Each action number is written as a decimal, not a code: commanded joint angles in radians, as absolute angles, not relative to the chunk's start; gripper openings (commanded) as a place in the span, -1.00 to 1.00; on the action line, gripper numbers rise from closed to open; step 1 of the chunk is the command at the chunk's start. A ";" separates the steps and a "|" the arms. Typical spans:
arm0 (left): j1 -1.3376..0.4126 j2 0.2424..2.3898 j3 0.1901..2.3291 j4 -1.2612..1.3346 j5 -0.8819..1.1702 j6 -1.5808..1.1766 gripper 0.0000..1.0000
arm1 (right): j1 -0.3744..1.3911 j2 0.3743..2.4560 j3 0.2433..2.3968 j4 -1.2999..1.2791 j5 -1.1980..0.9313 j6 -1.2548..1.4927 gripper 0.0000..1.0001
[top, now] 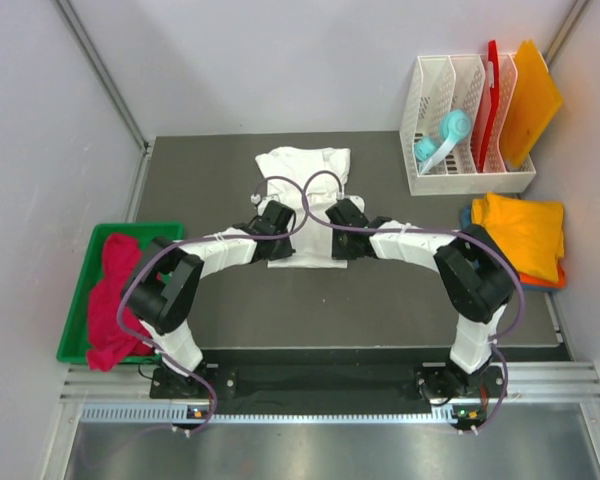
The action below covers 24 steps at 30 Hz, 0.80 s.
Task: Fold and stack the t-shirts
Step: Fold the tshirt
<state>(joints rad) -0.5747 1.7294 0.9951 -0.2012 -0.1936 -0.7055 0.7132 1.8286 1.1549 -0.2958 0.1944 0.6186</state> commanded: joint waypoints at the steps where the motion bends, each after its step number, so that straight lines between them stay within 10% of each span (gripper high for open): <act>1: -0.581 1.720 0.948 -0.192 -0.192 -0.752 -0.66 | 0.719 1.813 1.098 -0.281 0.167 0.664 -1.00; 24: -0.876 1.501 0.644 -0.379 -0.311 -0.995 -0.80 | 0.870 1.629 0.747 -0.356 0.163 0.819 -1.00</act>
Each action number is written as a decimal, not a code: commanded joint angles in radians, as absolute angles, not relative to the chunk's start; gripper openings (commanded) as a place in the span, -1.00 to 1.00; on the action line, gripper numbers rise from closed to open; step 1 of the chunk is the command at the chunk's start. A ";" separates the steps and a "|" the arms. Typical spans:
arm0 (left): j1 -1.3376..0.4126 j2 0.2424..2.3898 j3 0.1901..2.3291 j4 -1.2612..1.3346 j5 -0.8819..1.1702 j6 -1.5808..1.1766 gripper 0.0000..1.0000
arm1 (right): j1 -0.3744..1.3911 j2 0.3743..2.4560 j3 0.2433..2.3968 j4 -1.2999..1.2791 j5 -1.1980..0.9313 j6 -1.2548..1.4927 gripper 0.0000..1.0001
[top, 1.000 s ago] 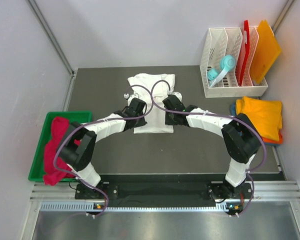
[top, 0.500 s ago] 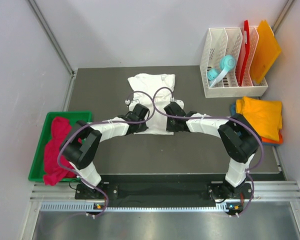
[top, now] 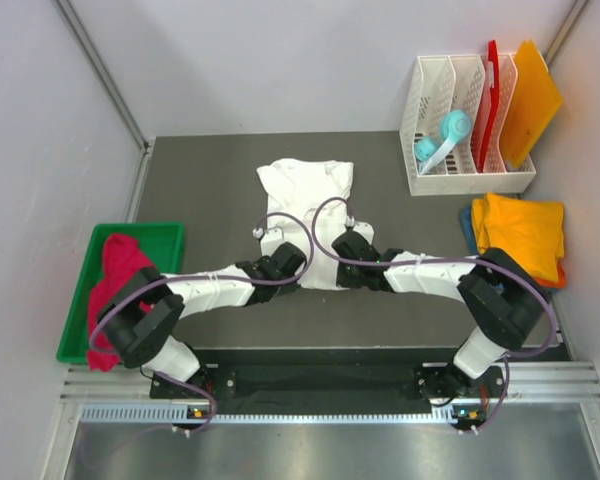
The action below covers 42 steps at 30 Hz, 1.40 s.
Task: Fold and stack the t-shirts
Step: Fold the tshirt
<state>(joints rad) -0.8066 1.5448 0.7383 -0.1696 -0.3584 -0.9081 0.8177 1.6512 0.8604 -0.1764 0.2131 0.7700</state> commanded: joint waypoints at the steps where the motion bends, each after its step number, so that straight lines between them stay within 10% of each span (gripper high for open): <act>1: -0.890 1.485 0.635 -0.406 -0.316 -1.008 -0.80 | 0.876 1.605 0.733 -0.363 0.164 0.834 -1.00; 13: -1.058 1.266 0.569 -0.590 -0.426 -1.175 -0.70 | 0.975 1.413 0.633 -0.434 0.233 0.900 -0.99; 18: -1.111 1.083 0.621 -0.618 -0.555 -1.206 0.24 | 0.988 1.238 0.673 -0.468 0.376 0.871 -0.25; 22: -1.111 1.061 0.618 -0.595 -0.586 -1.193 0.57 | 0.988 1.204 0.660 -0.465 0.387 0.857 0.06; 42: -1.111 1.285 0.566 -0.470 -0.634 -1.301 0.23 | 0.988 1.134 0.580 -0.436 0.367 0.871 -0.04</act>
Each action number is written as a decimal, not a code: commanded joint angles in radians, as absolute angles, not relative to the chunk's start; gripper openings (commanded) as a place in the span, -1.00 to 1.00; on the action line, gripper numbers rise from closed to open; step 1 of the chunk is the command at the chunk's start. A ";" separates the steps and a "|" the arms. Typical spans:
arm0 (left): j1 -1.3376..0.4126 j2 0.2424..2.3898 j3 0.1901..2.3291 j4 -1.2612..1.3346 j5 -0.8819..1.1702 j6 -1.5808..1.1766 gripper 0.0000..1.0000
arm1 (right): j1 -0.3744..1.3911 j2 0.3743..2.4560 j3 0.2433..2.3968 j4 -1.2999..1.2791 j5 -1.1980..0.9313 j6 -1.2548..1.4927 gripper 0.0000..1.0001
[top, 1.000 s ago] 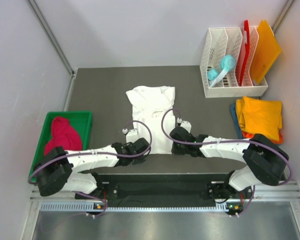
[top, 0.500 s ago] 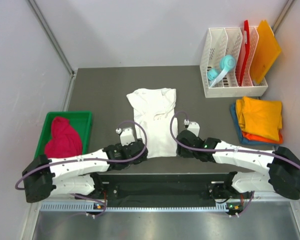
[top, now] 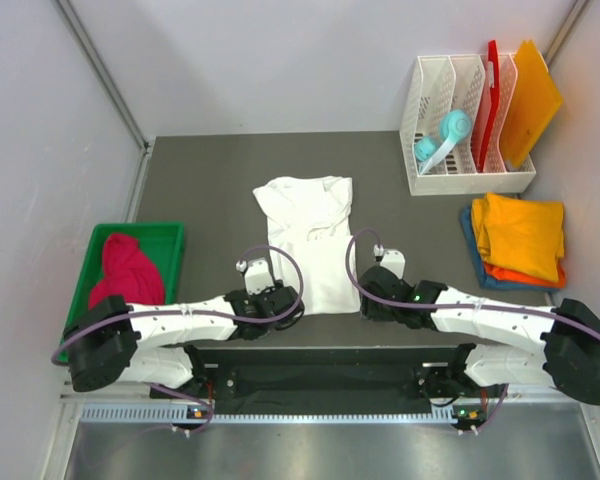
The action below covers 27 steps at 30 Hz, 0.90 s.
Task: Fold and stack the t-shirts
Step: Fold the tshirt
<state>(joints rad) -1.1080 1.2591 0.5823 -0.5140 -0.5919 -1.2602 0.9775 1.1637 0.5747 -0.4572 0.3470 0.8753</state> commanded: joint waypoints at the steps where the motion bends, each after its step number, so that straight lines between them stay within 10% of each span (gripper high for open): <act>1: -1.111 1.295 0.565 -0.468 -0.635 -1.311 0.19 | 0.988 1.132 0.578 -0.434 0.365 0.870 -0.04; 27: -1.167 1.454 0.526 -0.459 -0.469 -1.431 -0.55 | 0.985 1.118 0.569 -0.451 0.383 0.879 -0.03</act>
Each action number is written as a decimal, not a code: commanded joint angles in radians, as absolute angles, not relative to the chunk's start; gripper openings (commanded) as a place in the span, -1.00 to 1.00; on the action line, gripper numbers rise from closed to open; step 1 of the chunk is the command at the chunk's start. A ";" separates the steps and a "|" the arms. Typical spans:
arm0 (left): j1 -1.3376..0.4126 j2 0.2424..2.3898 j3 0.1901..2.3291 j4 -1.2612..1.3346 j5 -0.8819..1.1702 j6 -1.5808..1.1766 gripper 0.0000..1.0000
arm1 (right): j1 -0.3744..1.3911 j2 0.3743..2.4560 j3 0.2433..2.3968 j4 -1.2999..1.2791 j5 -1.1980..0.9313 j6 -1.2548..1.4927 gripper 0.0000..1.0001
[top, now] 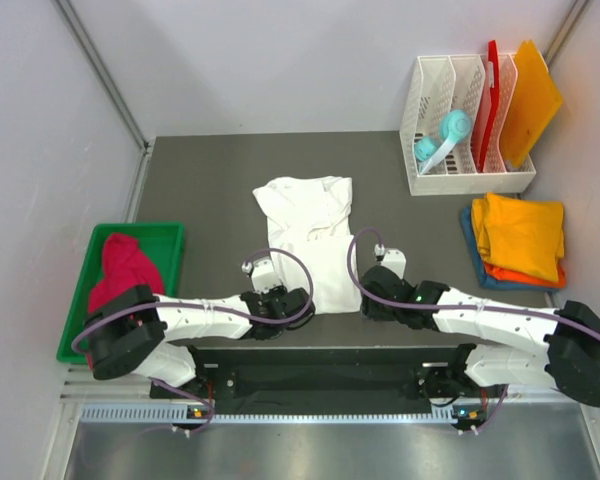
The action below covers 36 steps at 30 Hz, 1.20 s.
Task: Fold and stack the t-shirts
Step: Fold the tshirt
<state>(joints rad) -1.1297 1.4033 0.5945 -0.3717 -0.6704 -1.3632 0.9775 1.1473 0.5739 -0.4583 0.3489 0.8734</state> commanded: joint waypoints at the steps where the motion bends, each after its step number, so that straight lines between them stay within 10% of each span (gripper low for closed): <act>1: -1.170 1.448 0.525 -0.460 -0.469 -1.436 -0.66 | 0.986 1.117 0.568 -0.449 0.383 0.880 -0.03; 4: -1.180 1.447 0.523 -0.475 -0.469 -1.453 -1.00 | 0.982 1.132 0.555 -0.430 0.374 0.888 -0.03; 29: -1.190 1.361 0.529 -0.581 -0.515 -1.450 -1.00 | 0.877 1.377 0.560 -0.232 0.269 0.867 -0.07; 36: -1.190 1.344 0.515 -0.587 -0.522 -1.451 -1.00 | 0.879 1.361 0.488 -0.218 0.223 0.903 -0.51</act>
